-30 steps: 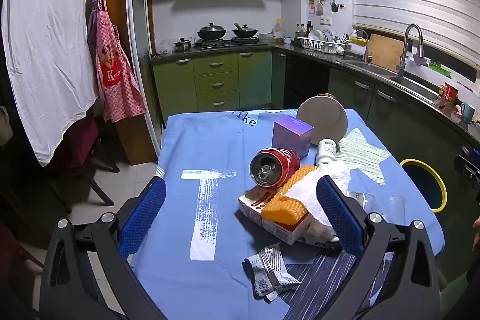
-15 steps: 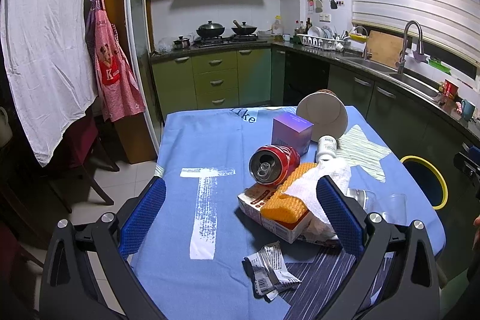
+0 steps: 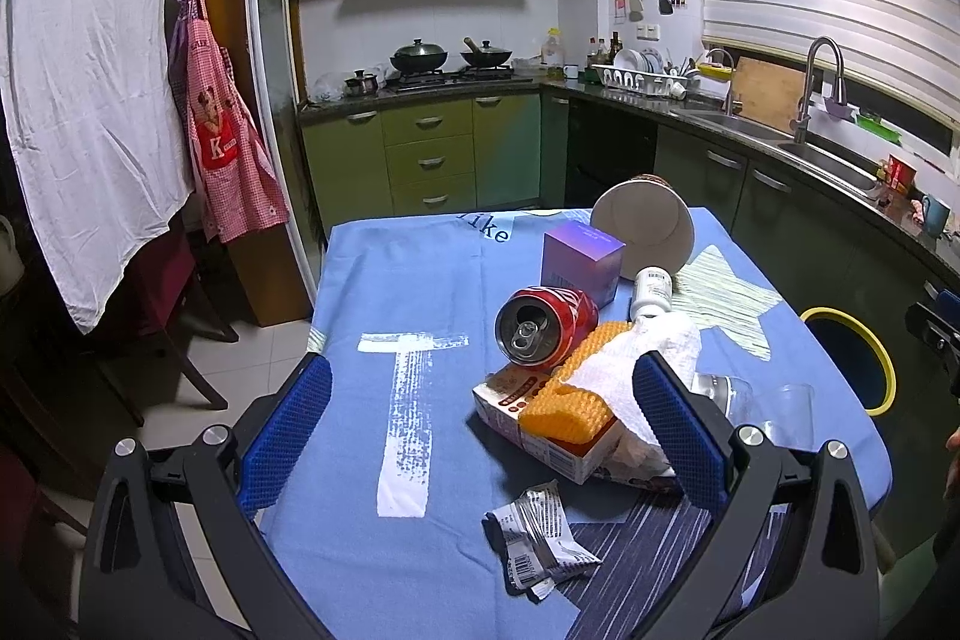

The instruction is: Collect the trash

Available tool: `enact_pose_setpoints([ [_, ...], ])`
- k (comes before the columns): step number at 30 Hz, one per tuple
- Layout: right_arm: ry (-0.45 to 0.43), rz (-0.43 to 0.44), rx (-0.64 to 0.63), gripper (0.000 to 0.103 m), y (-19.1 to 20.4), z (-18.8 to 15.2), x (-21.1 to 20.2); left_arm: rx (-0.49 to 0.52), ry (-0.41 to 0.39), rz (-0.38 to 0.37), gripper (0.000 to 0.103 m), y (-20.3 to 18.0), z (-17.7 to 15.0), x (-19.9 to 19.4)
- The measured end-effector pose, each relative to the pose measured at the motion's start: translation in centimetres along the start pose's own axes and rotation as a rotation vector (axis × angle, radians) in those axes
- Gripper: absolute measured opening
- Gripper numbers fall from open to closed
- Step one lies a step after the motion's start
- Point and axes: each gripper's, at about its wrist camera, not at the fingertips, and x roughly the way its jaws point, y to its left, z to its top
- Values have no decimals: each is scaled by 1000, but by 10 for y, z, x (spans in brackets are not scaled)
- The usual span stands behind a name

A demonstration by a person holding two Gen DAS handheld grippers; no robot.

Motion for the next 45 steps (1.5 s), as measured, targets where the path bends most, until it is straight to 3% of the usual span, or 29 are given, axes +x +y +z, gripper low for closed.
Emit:
enact_pose_setpoints([
  [45, 9, 0, 7, 97, 3, -4, 11, 7, 15, -2, 99, 0, -5, 4],
])
